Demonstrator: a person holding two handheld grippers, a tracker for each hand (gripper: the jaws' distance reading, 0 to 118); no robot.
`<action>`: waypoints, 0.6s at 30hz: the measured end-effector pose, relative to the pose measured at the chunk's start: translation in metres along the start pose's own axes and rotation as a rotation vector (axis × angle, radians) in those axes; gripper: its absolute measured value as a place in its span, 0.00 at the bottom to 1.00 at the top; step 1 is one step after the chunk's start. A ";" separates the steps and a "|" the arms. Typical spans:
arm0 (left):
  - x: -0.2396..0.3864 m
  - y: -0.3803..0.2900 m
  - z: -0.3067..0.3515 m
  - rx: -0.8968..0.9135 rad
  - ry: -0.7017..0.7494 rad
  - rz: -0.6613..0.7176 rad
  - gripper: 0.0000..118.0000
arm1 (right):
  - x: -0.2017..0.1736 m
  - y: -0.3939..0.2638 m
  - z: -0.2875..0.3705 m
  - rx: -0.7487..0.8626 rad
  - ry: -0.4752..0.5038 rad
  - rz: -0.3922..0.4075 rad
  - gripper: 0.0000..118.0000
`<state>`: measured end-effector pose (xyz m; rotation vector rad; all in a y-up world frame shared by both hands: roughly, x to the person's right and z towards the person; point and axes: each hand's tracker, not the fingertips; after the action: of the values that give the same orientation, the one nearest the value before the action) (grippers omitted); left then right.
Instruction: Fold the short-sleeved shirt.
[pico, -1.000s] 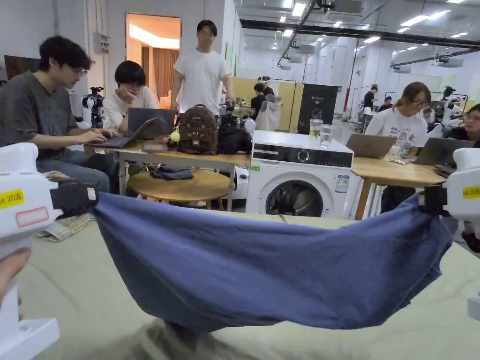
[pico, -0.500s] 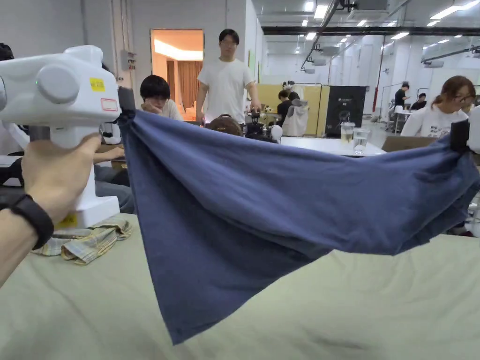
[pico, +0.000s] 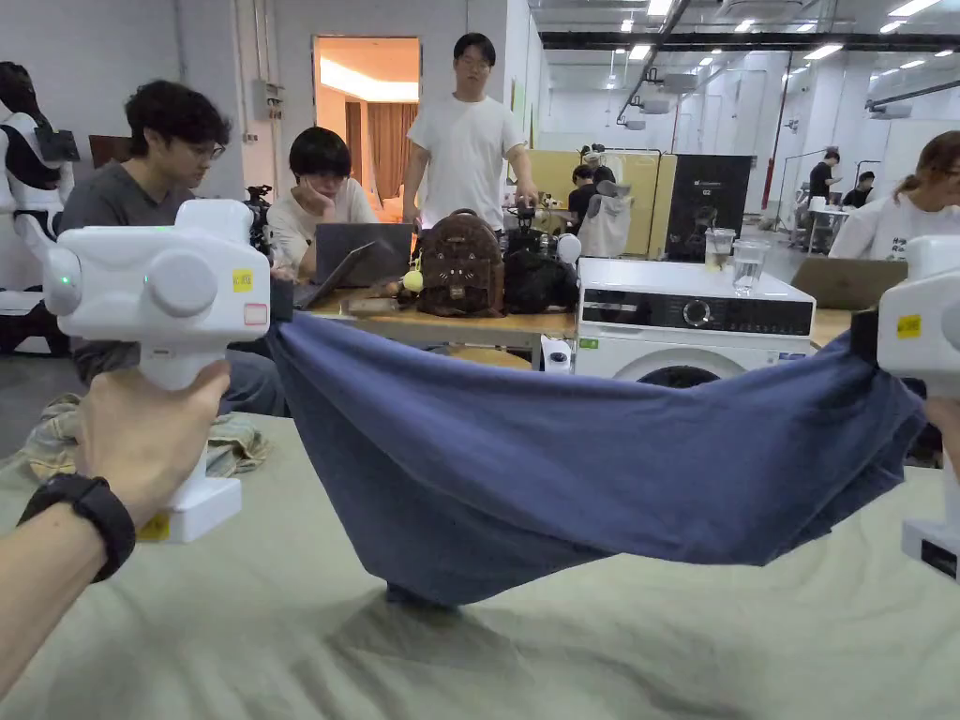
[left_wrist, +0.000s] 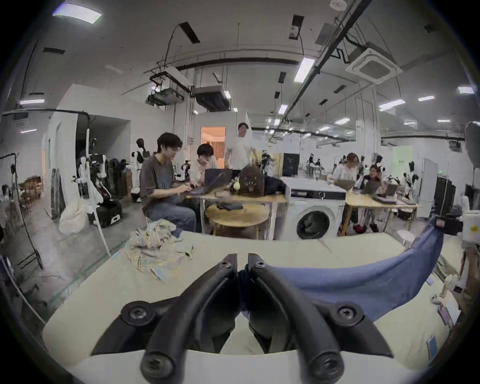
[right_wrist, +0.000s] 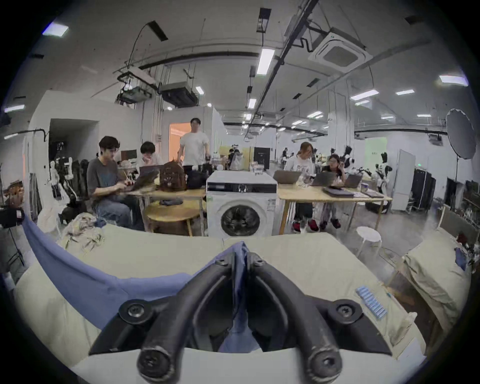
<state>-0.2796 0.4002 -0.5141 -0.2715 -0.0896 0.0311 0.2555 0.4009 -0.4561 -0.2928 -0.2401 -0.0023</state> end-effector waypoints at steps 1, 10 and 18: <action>-0.002 -0.018 -0.004 -0.035 -0.010 0.009 0.01 | -0.001 -0.015 -0.005 -0.014 0.004 -0.001 0.04; -0.016 -0.210 0.080 -0.166 -0.134 0.060 0.01 | 0.023 -0.204 0.051 -0.190 0.087 -0.087 0.04; -0.062 -0.317 0.214 -0.277 -0.161 0.200 0.01 | 0.076 -0.314 0.178 -0.281 0.151 -0.171 0.04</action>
<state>-0.3552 0.1493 -0.2292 -0.5541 -0.2278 0.2406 0.2756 0.1532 -0.1830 -0.5490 -0.1137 -0.2281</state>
